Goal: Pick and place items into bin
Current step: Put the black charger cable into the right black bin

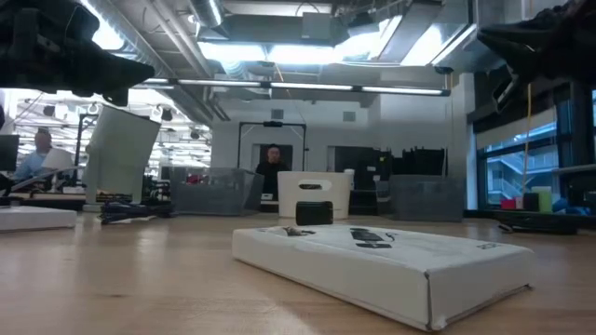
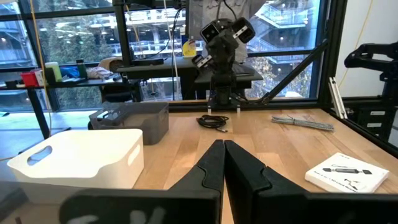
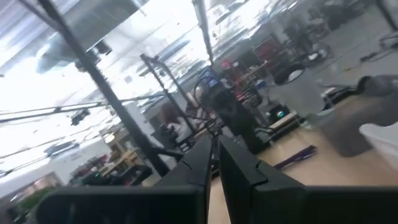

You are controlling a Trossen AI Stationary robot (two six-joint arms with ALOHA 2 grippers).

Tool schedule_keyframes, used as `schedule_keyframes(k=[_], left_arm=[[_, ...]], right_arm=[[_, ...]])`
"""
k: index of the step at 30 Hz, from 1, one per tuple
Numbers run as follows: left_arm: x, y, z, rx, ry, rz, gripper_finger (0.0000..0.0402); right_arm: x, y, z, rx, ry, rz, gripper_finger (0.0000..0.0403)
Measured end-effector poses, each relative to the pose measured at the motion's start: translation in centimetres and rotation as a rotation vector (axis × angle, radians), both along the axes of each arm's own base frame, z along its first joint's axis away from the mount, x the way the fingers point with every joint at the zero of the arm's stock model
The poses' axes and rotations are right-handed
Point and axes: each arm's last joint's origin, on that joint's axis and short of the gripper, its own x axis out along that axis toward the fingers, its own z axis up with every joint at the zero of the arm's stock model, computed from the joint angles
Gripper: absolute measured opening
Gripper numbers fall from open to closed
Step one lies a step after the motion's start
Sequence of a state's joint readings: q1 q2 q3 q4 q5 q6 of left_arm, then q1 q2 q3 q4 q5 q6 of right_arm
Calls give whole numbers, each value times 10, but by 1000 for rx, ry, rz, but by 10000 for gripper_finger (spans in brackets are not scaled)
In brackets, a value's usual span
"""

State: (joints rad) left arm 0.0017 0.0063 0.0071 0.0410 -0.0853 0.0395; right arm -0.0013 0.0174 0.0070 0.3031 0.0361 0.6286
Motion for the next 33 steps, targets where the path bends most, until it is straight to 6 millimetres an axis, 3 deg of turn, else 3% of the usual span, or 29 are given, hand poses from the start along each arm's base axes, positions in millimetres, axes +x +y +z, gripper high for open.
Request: schedule_keyframes(k=[4,8,15,24,29,33], left_arm=[[0,0,0,0,0,0,6],[0,0,0,0,0,0,6],[0,0,0,0,0,0,6],[0,0,0,-1,-1,0,6],[0,0,0,-111,-10,-5,6],[0,0,0,-157,-14,-7,6]], right_arm=[[1,-3,0,14,29,-98,11],[2,-6,13,-19,189,-229,4],[8,-10,61,3,439,-353,2],[29,-16,124,221,751,-501,1],[39,-18,132,369,997,-567,2],[54,-18,127,457,1108,-569,7]])
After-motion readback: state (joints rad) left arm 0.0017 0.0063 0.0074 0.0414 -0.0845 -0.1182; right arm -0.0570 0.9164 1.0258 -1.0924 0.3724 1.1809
